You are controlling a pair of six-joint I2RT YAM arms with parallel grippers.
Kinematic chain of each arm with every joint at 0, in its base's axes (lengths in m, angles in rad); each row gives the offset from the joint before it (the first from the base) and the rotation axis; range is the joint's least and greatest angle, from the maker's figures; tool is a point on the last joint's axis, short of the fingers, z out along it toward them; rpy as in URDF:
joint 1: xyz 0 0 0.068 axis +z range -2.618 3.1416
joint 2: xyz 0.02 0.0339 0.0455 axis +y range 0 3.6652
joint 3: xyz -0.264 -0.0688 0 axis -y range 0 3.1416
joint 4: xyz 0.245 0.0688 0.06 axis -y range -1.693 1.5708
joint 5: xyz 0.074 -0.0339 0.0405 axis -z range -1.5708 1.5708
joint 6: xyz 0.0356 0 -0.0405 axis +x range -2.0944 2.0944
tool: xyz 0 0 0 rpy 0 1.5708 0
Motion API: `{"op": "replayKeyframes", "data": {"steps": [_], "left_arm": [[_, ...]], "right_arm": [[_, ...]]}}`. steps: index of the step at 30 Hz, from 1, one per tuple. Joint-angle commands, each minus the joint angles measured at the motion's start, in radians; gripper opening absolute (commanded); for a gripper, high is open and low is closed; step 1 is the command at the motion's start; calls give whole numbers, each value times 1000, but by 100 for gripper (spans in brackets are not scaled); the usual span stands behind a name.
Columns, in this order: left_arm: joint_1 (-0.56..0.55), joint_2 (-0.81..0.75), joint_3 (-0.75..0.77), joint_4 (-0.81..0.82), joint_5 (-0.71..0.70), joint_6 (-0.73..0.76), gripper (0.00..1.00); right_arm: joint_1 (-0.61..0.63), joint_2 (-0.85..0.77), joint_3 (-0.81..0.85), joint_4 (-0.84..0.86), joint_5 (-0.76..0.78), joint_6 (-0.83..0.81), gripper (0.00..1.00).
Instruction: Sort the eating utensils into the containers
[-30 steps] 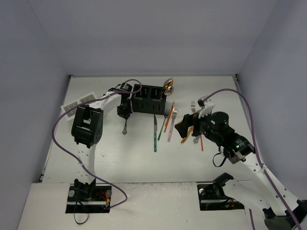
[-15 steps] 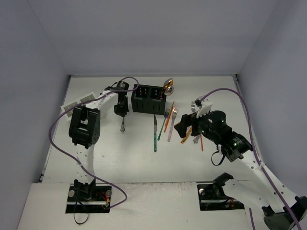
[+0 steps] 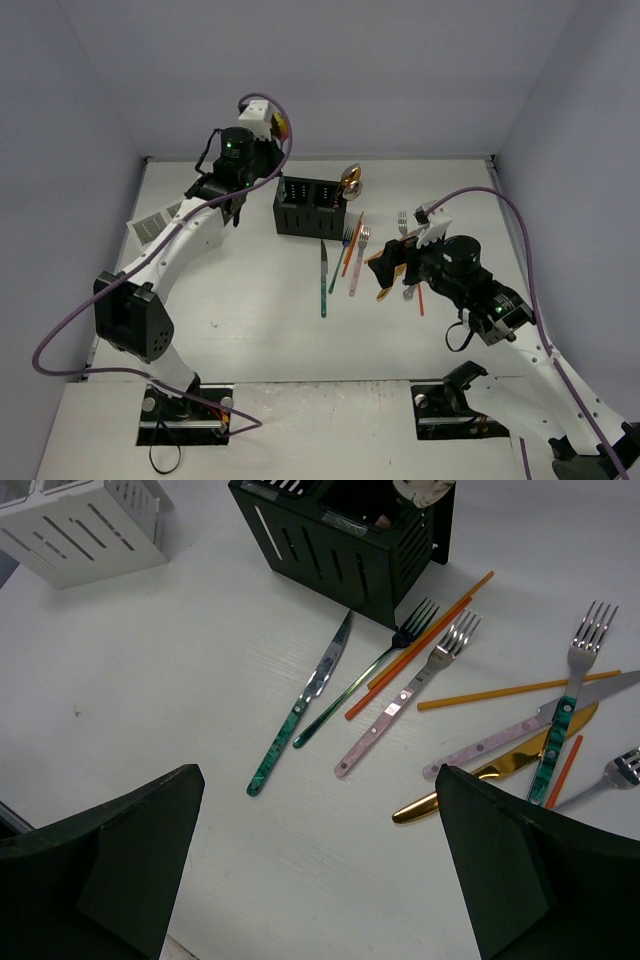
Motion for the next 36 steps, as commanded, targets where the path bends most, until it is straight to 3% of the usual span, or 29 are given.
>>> {"op": "replayKeyframes", "data": {"steps": [1,6,14,19,30,36], "left_arm": [[-71,57,13,322,99,99,0],[-103,130,17,570,109,152,0],[-113,262,68,724,152,130,0],[-118,319,0,837,128,128,0],[-127,327,-122,889,137,152,0],[-136,289,-201,897,146,147,10]], "right_arm": [[-5,-19,27,42,24,-1,100],[-5,-39,19,39,26,9,100],[-6,-75,10,16,46,28,100],[-6,-88,14,-2,59,33,100],[-6,-107,0,-18,60,54,100],[-6,-113,-7,-19,52,58,100]]}}
